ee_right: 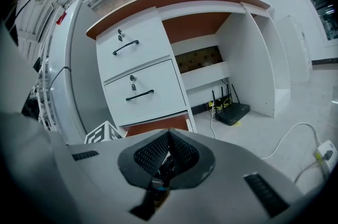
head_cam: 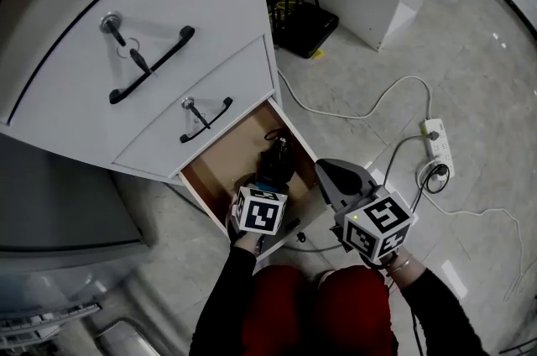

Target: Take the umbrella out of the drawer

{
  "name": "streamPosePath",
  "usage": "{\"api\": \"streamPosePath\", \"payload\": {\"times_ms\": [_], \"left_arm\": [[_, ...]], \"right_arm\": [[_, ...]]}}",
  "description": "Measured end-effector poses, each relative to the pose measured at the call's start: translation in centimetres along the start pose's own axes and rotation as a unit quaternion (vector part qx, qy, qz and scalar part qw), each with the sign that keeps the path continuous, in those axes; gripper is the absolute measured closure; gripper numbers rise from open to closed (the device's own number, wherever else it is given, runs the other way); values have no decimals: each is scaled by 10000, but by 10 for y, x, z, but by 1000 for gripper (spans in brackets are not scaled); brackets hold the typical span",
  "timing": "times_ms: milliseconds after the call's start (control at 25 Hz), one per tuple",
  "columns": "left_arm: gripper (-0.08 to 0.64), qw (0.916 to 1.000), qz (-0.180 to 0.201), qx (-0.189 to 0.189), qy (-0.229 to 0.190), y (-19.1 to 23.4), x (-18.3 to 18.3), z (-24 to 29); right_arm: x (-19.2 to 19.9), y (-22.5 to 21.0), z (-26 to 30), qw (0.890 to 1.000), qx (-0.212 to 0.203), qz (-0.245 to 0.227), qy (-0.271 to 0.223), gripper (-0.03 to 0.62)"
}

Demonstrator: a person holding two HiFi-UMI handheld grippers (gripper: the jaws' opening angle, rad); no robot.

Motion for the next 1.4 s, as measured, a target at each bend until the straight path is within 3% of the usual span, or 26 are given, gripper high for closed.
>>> {"api": "streamPosePath", "payload": {"times_ms": [320, 640, 1000, 1200, 1400], "left_arm": [[241, 9982, 8, -125, 585, 5, 13, 33], [241, 9959, -155, -283, 843, 9, 17, 58], [256, 9929, 30, -581, 1035, 4, 16, 63], [291, 9948, -33, -378, 940, 6, 14, 55], [295, 9978, 12, -344, 562, 1, 11, 35]], "right_arm": [[3, 2, 11, 9999, -95, -27, 105, 594], [5, -2, 16, 9997, -52, -116, 188, 595], [3, 1, 15, 9997, -28, -99, 226, 594], [2, 4, 10, 9997, -2, -114, 200, 594], [0, 5, 2, 9997, 54, -126, 180, 594]]}}
Point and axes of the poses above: the fingertips, and each gripper's own axes: z forward along the fingers, y to its left, x out of its underside, the point moved 10 cm from there along -z, backward along the fingers, and after that the axes turned 5 degrees about x, right-handed, at the moved point
